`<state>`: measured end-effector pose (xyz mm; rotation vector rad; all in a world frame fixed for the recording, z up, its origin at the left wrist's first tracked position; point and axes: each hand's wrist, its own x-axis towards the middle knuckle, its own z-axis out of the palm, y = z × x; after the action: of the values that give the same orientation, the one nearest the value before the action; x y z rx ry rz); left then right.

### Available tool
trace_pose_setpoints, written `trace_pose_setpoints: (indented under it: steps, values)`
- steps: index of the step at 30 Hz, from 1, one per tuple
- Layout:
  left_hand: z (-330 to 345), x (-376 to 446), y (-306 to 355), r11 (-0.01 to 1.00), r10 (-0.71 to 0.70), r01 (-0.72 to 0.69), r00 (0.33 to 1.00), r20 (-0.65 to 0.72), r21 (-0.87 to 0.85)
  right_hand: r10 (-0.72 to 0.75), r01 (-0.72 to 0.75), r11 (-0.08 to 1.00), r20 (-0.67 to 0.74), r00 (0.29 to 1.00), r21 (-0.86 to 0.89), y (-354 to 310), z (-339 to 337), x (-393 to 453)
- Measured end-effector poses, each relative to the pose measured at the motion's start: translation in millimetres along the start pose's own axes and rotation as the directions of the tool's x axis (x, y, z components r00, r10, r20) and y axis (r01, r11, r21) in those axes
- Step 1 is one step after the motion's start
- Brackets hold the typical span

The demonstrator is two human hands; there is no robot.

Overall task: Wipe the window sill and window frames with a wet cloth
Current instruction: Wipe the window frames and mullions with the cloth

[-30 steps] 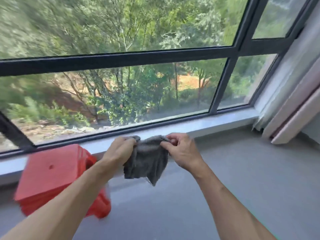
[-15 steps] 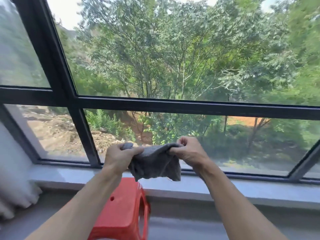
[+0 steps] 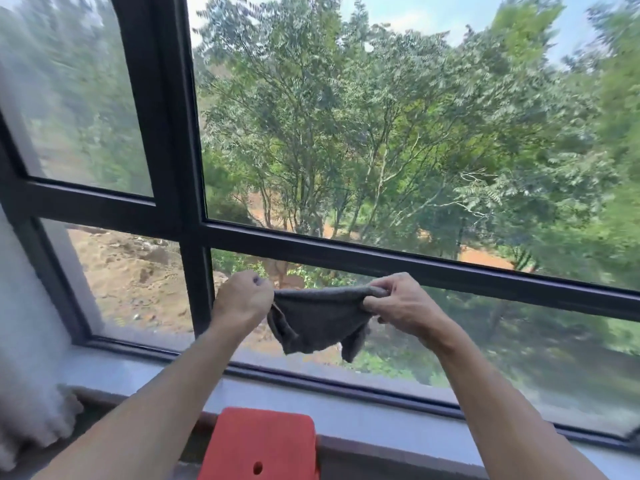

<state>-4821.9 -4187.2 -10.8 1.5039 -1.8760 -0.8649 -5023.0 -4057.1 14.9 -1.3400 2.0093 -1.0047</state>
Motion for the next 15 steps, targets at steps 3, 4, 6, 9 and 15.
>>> trace_pose_setpoints:
  steps: [3,4,6,9,15]
  values:
    - [-16.9,31.4,-1.8,0.949,-0.054,0.102,0.985,0.166,-0.298,0.076,-0.075,0.995,-0.011,0.997,0.072,-15.9,-5.9,4.5]
    - [-21.0,38.2,-0.5,0.904,-0.050,0.145,0.970,0.239,-0.403,0.101,-0.098,0.989,-0.017,0.995,0.113,-19.9,-8.7,4.4]
    - [-27.3,47.6,6.6,0.781,0.024,0.229,0.919,0.394,-0.581,0.141,-0.129,0.976,-0.062,0.988,0.174,-21.6,-16.2,6.7]
    - [-27.1,62.8,19.7,0.700,0.179,0.274,0.826,0.534,-0.659,0.148,-0.119,0.977,-0.167,0.975,0.174,-21.0,-27.8,16.1]
    - [-28.6,98.2,23.5,0.889,0.209,0.124,0.748,0.630,-0.442,0.234,-0.269,0.963,-0.447,0.863,-0.017,-21.7,-20.7,45.9]
